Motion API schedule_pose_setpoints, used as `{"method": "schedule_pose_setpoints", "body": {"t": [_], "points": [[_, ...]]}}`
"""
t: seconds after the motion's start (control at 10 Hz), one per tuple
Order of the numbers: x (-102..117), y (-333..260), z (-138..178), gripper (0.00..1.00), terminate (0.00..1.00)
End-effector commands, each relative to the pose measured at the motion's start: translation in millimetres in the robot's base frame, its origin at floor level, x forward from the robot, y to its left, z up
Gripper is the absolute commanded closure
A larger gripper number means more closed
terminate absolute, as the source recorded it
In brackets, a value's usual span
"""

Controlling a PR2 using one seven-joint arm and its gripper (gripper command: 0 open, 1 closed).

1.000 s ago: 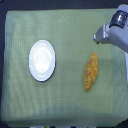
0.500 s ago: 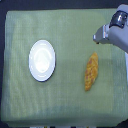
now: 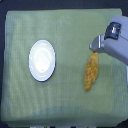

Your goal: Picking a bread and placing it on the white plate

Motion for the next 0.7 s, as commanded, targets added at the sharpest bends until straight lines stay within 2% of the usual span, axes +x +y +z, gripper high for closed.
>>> {"method": "schedule_pose_setpoints", "body": {"t": [0.0, 0.2, 0.6], "points": [[-37.9, 21.5, -43.7, 0.00, 0.00], [-42.5, 21.7, -60.3, 0.00, 0.00], [-37.9, 22.7, -104.8, 0.00, 0.00]]}}
